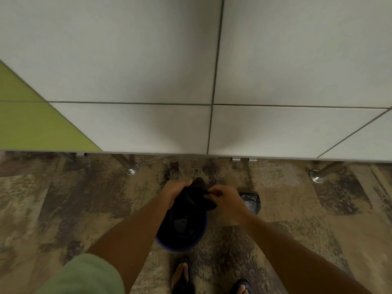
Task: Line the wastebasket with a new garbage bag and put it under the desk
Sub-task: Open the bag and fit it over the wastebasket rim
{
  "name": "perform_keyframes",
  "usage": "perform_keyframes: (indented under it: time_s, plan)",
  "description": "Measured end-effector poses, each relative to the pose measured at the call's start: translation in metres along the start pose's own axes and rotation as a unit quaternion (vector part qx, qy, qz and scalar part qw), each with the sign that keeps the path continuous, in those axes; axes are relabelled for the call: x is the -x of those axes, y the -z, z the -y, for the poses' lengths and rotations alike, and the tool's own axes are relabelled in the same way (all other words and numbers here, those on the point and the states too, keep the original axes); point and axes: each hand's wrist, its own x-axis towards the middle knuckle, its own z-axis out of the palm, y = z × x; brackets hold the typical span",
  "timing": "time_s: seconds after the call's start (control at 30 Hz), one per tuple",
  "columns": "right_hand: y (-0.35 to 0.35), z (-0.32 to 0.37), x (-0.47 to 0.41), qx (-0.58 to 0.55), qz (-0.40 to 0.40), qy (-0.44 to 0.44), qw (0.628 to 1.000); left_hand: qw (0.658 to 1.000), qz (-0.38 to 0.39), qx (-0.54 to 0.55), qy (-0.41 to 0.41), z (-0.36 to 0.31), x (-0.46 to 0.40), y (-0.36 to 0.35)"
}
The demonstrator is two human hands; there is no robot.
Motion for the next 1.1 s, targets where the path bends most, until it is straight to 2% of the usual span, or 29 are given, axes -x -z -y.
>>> perform_keyframes:
  time_s: [0.1,0.17,0.27,0.33,0.4,0.47,0.5,0.57,0.63,0.7,0.8,0.93,1.1]
  plan:
    - [0.002,0.015,0.0,-0.061,-0.027,-0.043,0.997,0.999,-0.006,0.027,-0.021,0.012,0.004,0.027]
    - [0.004,0.028,-0.001,-0.141,-0.038,-0.077,0.986,0.999,-0.015,0.013,-0.038,0.017,0.007,0.043]
    - [0.005,0.048,-0.004,-0.278,-0.027,-0.132,0.951,0.986,-0.058,-0.132,-0.077,0.025,0.02,0.06]
    - [0.003,0.059,-0.006,-0.317,-0.016,-0.148,0.937,0.957,-0.09,-0.221,-0.164,0.026,0.036,0.064]
    - [-0.003,0.068,-0.007,-0.319,-0.003,-0.155,0.935,0.921,-0.1,-0.223,-0.304,0.028,0.053,0.063]
    - [-0.012,0.075,-0.009,-0.301,0.01,-0.149,0.942,0.884,-0.055,-0.24,-0.397,0.029,0.065,0.057]
    - [-0.016,0.078,-0.01,-0.275,0.01,-0.14,0.951,0.87,-0.023,-0.272,-0.41,0.028,0.071,0.053]
    - [-0.025,0.082,-0.012,-0.185,-0.007,-0.117,0.976,0.854,0.004,-0.326,-0.406,0.029,0.077,0.048]
    - [-0.032,0.082,-0.015,-0.172,-0.018,-0.107,0.979,0.856,-0.006,-0.319,-0.407,0.031,0.077,0.047]
    - [-0.038,0.083,-0.016,-0.198,-0.016,-0.092,0.976,0.864,-0.036,-0.282,-0.416,0.033,0.075,0.054]
    - [-0.04,0.082,-0.014,-0.179,-0.03,-0.067,0.981,0.878,-0.079,-0.238,-0.408,0.04,0.072,0.07]
    - [-0.039,0.076,-0.015,-0.158,-0.045,-0.058,0.985,0.904,-0.149,-0.153,-0.37,0.049,0.063,0.085]
    - [-0.036,0.056,-0.023,-0.14,-0.081,-0.075,0.984,0.893,-0.244,-0.12,-0.36,0.059,0.045,0.1]
